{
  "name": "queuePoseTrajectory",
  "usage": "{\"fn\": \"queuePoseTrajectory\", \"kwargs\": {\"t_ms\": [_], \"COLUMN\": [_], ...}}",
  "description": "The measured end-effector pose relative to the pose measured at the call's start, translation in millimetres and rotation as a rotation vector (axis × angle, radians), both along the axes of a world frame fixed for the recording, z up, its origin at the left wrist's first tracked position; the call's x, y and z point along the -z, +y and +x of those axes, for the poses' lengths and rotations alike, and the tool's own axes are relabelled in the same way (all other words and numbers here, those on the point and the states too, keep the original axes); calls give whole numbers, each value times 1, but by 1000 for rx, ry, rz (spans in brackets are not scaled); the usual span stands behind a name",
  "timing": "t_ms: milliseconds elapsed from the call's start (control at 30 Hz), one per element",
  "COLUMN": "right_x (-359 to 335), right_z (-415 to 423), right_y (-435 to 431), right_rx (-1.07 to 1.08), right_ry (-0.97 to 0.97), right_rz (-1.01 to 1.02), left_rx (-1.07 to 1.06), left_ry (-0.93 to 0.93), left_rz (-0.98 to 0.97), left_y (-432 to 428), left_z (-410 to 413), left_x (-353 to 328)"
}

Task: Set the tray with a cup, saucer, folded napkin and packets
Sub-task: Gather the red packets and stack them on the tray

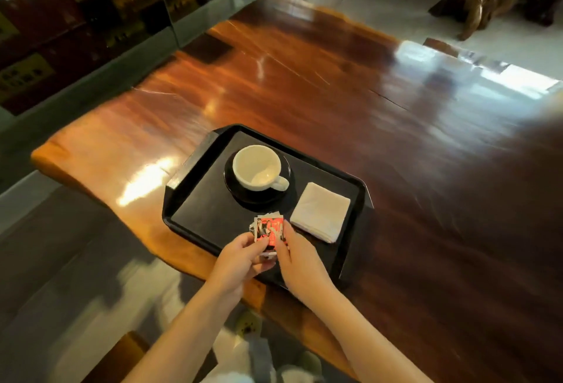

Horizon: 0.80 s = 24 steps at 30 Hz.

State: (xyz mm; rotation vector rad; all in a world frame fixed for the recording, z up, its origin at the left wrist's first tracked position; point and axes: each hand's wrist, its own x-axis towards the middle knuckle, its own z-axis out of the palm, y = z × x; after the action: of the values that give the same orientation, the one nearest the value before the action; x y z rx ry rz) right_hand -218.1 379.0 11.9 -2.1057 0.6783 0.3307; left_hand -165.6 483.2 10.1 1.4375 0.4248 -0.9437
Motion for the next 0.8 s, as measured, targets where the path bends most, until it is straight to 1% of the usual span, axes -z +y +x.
{"fn": "queuePoseTrajectory", "kwargs": {"t_ms": [67,233,400,500,567,633,733,800], "right_x": [14,28,37,41,42,45,55,64], "right_z": [7,19,30,36,37,38,38,36], "right_y": [4,2,2,1,-2,-4,1,8], "right_rx": [-71,-128,-167,-159,-194,-254,-286,-300], "right_ry": [10,5,21,30,59,82,106,131], "right_rz": [-50,-17,-144,-169,-162,-193,-245,-297], "left_rx": [16,65,108,191,281,342,469,537], "left_ry": [21,5,29,14,-47,-163,-350,-406], "left_rz": [-1,46,55,87,133,215,340,397], "left_y": [1,4,2,3,4,6,11,14], "left_z": [4,23,35,44,53,61,70,70], "left_x": [5,18,25,31,36,44,60,69]}}
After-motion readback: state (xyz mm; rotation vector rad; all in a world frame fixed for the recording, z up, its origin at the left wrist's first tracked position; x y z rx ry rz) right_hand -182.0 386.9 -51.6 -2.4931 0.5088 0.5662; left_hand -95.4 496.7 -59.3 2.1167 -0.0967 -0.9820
